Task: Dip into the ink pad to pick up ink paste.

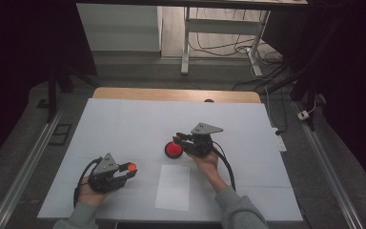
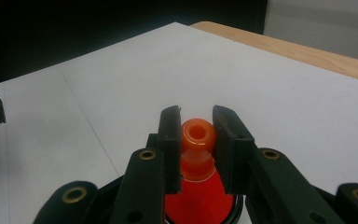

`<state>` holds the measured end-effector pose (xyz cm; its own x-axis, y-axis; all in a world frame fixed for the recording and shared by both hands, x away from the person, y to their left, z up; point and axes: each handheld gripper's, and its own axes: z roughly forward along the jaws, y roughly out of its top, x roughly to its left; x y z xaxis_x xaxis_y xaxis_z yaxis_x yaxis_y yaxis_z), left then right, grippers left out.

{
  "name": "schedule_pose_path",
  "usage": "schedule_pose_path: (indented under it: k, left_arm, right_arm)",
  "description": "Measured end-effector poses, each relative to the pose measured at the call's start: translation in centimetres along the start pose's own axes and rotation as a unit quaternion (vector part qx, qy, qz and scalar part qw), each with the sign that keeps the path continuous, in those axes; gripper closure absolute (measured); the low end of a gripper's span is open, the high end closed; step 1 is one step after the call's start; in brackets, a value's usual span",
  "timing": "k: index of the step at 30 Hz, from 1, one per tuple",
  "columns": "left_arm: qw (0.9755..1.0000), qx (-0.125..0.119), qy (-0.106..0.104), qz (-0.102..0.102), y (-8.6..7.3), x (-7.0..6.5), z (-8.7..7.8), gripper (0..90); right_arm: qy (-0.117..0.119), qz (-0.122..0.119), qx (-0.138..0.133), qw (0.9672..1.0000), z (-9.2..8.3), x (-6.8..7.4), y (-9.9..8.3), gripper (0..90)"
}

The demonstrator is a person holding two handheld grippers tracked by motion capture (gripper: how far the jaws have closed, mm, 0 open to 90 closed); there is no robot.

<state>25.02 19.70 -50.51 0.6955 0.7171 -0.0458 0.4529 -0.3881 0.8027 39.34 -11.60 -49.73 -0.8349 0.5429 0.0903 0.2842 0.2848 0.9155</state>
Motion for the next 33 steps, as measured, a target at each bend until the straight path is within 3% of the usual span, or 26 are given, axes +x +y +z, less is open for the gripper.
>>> schedule_pose_path:
  k: [33]
  left_arm:
    - [1.0000,0.000,-0.001,-0.003,-0.1,0.1,0.0,65.1]
  right_arm:
    - [0.003,0.000,-0.008,1.0000,-2.5,0.4,0.0,72.7]
